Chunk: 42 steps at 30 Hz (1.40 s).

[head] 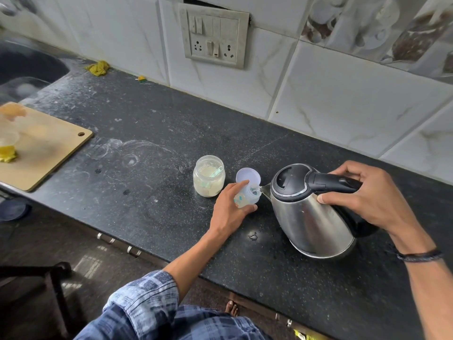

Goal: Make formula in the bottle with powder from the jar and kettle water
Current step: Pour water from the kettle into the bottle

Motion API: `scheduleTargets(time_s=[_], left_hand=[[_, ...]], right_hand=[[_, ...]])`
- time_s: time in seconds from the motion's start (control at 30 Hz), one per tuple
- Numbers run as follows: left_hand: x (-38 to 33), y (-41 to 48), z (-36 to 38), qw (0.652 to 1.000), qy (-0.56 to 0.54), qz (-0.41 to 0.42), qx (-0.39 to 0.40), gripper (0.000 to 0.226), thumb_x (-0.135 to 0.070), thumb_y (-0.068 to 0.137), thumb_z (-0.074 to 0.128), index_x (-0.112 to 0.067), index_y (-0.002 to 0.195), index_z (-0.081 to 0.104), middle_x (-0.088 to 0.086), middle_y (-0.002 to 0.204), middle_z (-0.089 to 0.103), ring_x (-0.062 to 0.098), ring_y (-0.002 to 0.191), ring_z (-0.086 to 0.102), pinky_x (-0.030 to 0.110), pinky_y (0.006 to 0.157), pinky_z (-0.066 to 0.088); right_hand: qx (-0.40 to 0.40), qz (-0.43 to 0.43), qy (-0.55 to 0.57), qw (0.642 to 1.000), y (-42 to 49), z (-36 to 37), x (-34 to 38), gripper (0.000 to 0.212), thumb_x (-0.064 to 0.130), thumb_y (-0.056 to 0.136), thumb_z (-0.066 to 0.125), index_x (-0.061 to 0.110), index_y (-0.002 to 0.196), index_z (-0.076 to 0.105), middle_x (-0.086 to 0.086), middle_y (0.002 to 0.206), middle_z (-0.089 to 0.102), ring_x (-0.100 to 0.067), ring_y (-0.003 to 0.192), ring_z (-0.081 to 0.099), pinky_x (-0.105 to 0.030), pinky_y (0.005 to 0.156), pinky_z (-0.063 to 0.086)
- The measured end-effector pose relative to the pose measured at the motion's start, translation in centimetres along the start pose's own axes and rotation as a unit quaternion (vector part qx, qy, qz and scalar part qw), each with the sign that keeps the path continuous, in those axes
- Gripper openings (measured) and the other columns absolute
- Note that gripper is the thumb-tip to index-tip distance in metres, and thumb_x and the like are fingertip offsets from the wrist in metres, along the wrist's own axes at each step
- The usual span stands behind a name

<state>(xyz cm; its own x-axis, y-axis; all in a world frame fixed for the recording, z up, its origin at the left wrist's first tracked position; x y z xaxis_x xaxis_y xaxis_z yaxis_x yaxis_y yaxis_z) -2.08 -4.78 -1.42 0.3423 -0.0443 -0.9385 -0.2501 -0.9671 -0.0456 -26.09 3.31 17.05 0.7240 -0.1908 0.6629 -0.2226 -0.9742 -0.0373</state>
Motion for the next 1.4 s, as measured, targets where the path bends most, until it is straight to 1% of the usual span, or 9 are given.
scheduleTargets(time_s=[0.17, 0.27, 0.4, 0.6, 0.87, 1.1, 1.2, 1.3, 1.4], left_hand=[[0.03, -0.07, -0.10, 1.000, 0.000, 0.002, -0.003, 0.069, -0.024, 0.078, 0.087, -0.028, 0.141, 0.060, -0.013, 0.129, 0.057, 0.004, 0.117, 0.050, 0.024, 0.102, 0.037], [0.02, -0.07, -0.11, 1.000, 0.002, 0.004, -0.004, 0.069, -0.024, 0.078, 0.088, -0.027, 0.141, 0.060, -0.012, 0.130, 0.058, 0.004, 0.117, 0.050, 0.022, 0.102, 0.036], [0.07, -0.08, -0.13, 1.000, 0.001, 0.004, -0.004, 0.069, -0.024, 0.078, 0.088, -0.027, 0.141, 0.060, -0.012, 0.131, 0.057, 0.003, 0.117, 0.050, 0.020, 0.100, 0.034], [0.07, -0.11, -0.20, 1.000, 0.004, 0.003, -0.006, 0.069, -0.024, 0.078, 0.088, -0.028, 0.141, 0.060, -0.018, 0.125, 0.054, 0.000, 0.114, 0.048, 0.017, 0.098, 0.033], [0.03, 0.01, -0.19, 1.000, 0.006, 0.002, -0.003, 0.069, -0.025, 0.078, 0.087, -0.027, 0.142, 0.060, -0.017, 0.126, 0.054, 0.001, 0.114, 0.048, 0.019, 0.098, 0.033], [0.07, 0.07, -0.13, 1.000, 0.003, 0.003, -0.002, 0.070, -0.026, 0.078, 0.088, -0.027, 0.142, 0.059, -0.009, 0.131, 0.059, 0.008, 0.119, 0.052, 0.026, 0.103, 0.038], [0.07, 0.09, -0.11, 1.000, 0.003, 0.003, -0.002, 0.070, -0.026, 0.078, 0.088, -0.027, 0.142, 0.059, -0.009, 0.130, 0.059, 0.008, 0.119, 0.052, 0.025, 0.103, 0.038], [0.16, 0.07, -0.06, 1.000, -0.001, 0.001, -0.002, 0.070, -0.025, 0.078, 0.088, -0.027, 0.142, 0.060, -0.010, 0.130, 0.059, 0.007, 0.119, 0.052, 0.026, 0.104, 0.038], [0.22, 0.07, 0.04, 1.000, 0.002, 0.000, 0.000, 0.070, -0.025, 0.078, 0.088, -0.027, 0.142, 0.059, -0.010, 0.131, 0.059, 0.009, 0.121, 0.052, 0.027, 0.106, 0.038]], right_hand=[[-0.002, -0.007, -0.004, 1.000, 0.13, 0.01, 0.07, 0.054, 0.060, 0.046, 0.086, 0.038, 0.093, 0.074, 0.017, 0.081, 0.078, -0.002, 0.072, 0.070, -0.033, 0.071, 0.052], [-0.003, -0.017, -0.009, 1.000, 0.23, -0.01, -0.01, 0.046, 0.046, 0.053, 0.097, 0.037, 0.091, 0.073, 0.016, 0.081, 0.078, -0.003, 0.071, 0.069, -0.033, 0.072, 0.052], [-0.003, -0.030, -0.016, 0.999, 0.45, 0.06, -0.24, 0.040, 0.032, 0.060, 0.099, 0.038, 0.089, 0.073, 0.017, 0.081, 0.077, -0.001, 0.071, 0.068, -0.029, 0.069, 0.050], [-0.003, -0.038, -0.018, 0.999, 0.60, 0.09, -0.31, 0.040, 0.035, 0.059, 0.098, 0.038, 0.091, 0.073, 0.018, 0.082, 0.078, -0.001, 0.073, 0.070, -0.032, 0.070, 0.051], [0.001, -0.043, -0.023, 0.999, 0.67, 0.08, -0.35, 0.041, 0.031, 0.061, 0.100, 0.038, 0.091, 0.073, 0.018, 0.081, 0.078, -0.001, 0.072, 0.069, -0.017, 0.064, 0.048], [0.004, -0.031, -0.020, 0.999, 0.62, 0.09, -0.12, 0.043, 0.043, 0.056, 0.097, 0.038, 0.092, 0.073, 0.018, 0.081, 0.078, -0.003, 0.073, 0.070, -0.024, 0.067, 0.050], [0.001, -0.023, -0.013, 1.000, 0.44, 0.07, 0.16, 0.050, 0.058, 0.048, 0.088, 0.039, 0.092, 0.073, 0.019, 0.081, 0.077, -0.001, 0.071, 0.069, -0.016, 0.064, 0.047], [0.001, -0.011, -0.008, 1.000, 0.36, 0.12, 0.11, 0.054, 0.062, 0.046, 0.084, 0.039, 0.093, 0.073, 0.019, 0.082, 0.078, -0.001, 0.072, 0.070, -0.030, 0.070, 0.052], [0.003, -0.005, -0.011, 1.000, 0.35, 0.15, 0.09, 0.055, 0.063, 0.047, 0.084, 0.038, 0.094, 0.073, 0.019, 0.084, 0.078, -0.002, 0.073, 0.070, -0.036, 0.074, 0.053]])
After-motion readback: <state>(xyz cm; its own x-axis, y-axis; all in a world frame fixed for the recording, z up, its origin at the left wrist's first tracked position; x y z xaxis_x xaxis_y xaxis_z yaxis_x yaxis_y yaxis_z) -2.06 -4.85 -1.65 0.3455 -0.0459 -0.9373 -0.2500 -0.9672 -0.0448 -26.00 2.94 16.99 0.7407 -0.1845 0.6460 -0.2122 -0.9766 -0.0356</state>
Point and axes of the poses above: each hand's wrist, its own y-axis towards the middle knuckle, its own z-axis out of the palm, x = y × z, the point moved 8 cm from there along y, towards the middle knuckle
